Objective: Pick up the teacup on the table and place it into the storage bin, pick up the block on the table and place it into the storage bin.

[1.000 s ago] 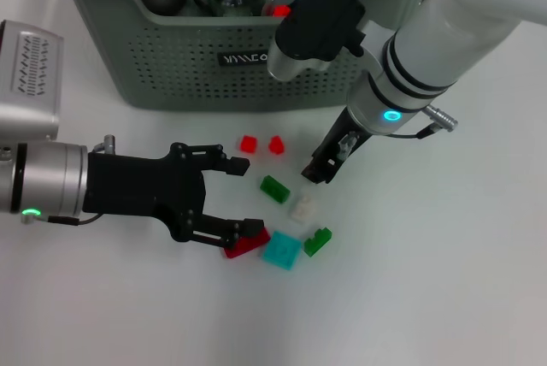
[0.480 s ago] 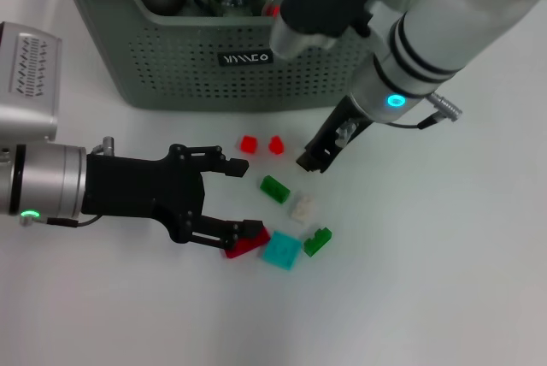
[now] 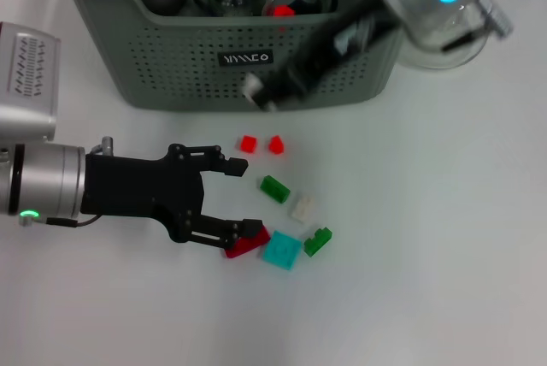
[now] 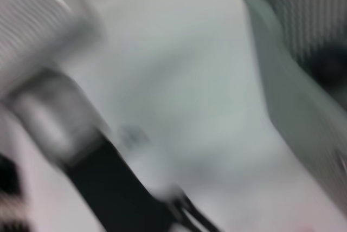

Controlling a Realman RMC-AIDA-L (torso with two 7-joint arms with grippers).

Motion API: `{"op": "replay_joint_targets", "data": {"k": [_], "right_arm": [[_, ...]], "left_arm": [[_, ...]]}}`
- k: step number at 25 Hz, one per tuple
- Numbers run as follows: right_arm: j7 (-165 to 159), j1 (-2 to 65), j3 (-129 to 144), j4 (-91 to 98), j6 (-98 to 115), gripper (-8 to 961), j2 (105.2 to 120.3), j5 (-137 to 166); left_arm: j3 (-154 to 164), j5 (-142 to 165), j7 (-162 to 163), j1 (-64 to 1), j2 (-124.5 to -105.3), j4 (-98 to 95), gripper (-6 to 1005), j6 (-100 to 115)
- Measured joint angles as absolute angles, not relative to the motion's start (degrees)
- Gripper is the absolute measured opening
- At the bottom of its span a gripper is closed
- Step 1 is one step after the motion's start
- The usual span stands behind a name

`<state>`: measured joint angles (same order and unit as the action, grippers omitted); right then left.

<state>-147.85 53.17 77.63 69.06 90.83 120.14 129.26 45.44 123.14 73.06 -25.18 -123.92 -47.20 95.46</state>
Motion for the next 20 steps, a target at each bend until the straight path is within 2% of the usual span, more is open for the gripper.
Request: {"op": "replay_joint_targets", "data": {"k": [5,11,14,17,20], "right_arm": [[-147.86,57.15,64.95,71.24,96.59,164,118.56,122.38],[-149.41,63.76,59.09,65.32,94.25,163,114.04,126.96],[-149.90,66.82,58.84,60.17,91.33,163,112.74,133.66],[-149.59,68.91,58.97,55.56,87.36,163,112.48,139.68],[-148.70,70.29,59.78,50.86,83.21,162,113.20,143.74]], "left_arm": [[45.54,123.13,73.12,-25.39,-123.93,-47.20,875,95.55],[45.69,123.13,73.13,-25.49,-123.84,-47.24,875,95.57],[45.70,123.12,73.13,-25.49,-123.81,-47.31,875,95.62],[45.67,123.08,73.13,-25.55,-123.74,-47.26,875,95.49],[45.69,123.09,73.13,-25.61,-123.75,-47.21,875,95.35]]}}
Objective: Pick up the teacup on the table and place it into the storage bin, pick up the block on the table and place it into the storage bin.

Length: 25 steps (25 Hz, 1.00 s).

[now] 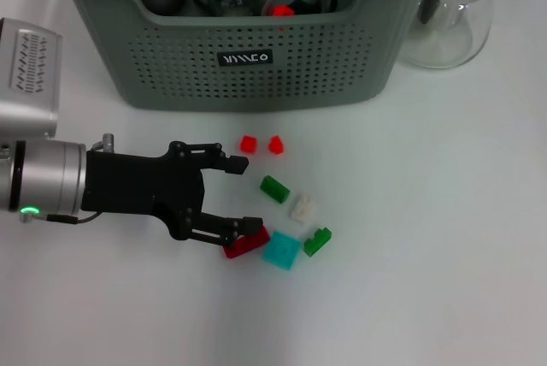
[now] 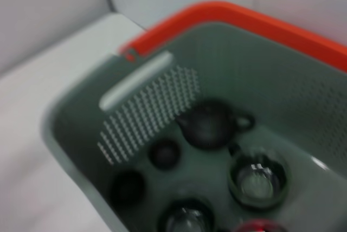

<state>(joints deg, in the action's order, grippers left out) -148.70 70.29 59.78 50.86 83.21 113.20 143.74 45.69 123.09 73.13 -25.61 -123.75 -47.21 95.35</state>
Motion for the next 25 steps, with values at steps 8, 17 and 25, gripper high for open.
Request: {"op": "replay_joint_targets", "data": {"k": [8,17,25], "right_arm": [[-147.19,72.28,64.36,41.67,72.69,161,115.73,149.48],[-146.80,72.36,68.08,40.24,68.25,172,117.27,149.69],[-146.89,71.99,68.08,40.60,67.92,356,117.40,149.75]], "left_arm": [[45.68,123.12,73.13,-25.67,-123.75,-47.19,875,95.28],[45.70,123.14,73.13,-25.80,-123.75,-47.20,876,95.27],[45.70,123.14,73.13,-25.72,-123.84,-47.20,876,95.27]]}}
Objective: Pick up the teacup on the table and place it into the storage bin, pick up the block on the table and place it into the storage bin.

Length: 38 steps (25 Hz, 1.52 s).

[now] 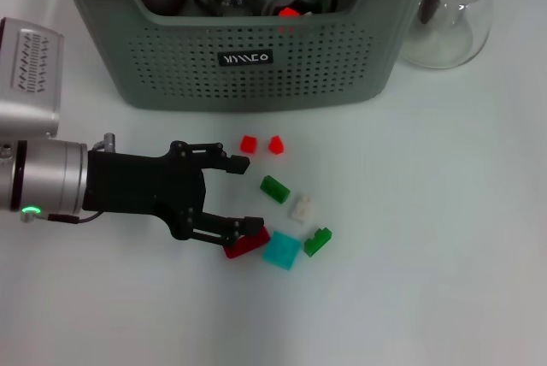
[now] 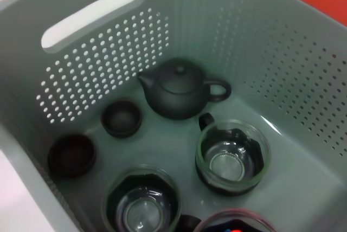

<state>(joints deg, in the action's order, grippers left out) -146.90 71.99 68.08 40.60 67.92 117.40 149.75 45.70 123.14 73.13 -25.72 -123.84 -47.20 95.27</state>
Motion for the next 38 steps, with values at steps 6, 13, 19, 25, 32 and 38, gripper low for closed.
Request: {"op": "replay_joint_targets", "data": {"k": [6,13,19,25,32,38], "right_arm": [[-146.53,69.51,67.60,47.87,69.58,640,118.10,148.41],[-144.08,60.81,66.62,66.93,78.11,696,118.20,136.40],[-136.22,52.51,64.83,76.34,91.52,696,117.79,124.69],[-129.35,44.55,62.31,76.93,105.35,697,118.16,121.66],[-126.41,39.67,62.90,73.09,107.73,691,118.49,126.20],[-124.25,39.28,62.26,66.64,106.60,684,118.11,130.00]], "left_arm": [[45.61,123.14,73.12,-25.72,-123.83,-47.20,876,95.41],[45.34,123.14,73.20,-25.49,-123.75,-47.20,875,95.61],[45.35,123.13,73.25,-25.52,-123.71,-47.20,875,95.57],[45.35,123.13,73.79,-26.02,-123.51,-47.32,875,95.35],[45.83,123.13,73.85,-26.87,-123.37,-47.62,876,95.36],[46.66,124.95,75.64,-27.92,-122.95,-48.34,875,95.78]]}}
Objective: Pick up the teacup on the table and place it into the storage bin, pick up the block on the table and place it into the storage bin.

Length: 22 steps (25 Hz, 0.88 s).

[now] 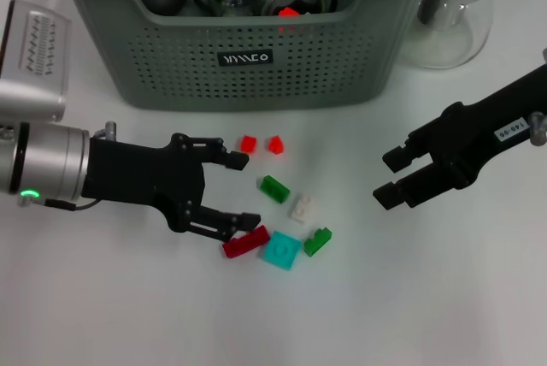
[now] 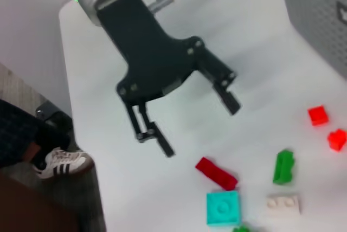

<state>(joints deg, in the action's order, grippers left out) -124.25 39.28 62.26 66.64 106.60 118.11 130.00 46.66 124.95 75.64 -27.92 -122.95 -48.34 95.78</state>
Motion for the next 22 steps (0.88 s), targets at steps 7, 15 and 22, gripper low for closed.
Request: {"op": "replay_joint_targets", "data": {"k": [7,15,22], "right_arm": [[-123.97,39.82,62.28,65.86,104.95,685,117.92,130.84],[-123.74,39.60,62.57,65.78,104.14,684,118.80,130.87],[-122.47,39.34,62.64,63.65,102.27,686,119.31,130.87]], "left_arm": [[52.80,131.61,86.14,-29.31,-123.20,-56.53,875,98.85],[69.25,139.11,105.57,-28.53,-124.48,-71.73,874,99.69],[80.49,144.99,119.26,-29.52,-124.66,-74.32,873,93.56]]}}
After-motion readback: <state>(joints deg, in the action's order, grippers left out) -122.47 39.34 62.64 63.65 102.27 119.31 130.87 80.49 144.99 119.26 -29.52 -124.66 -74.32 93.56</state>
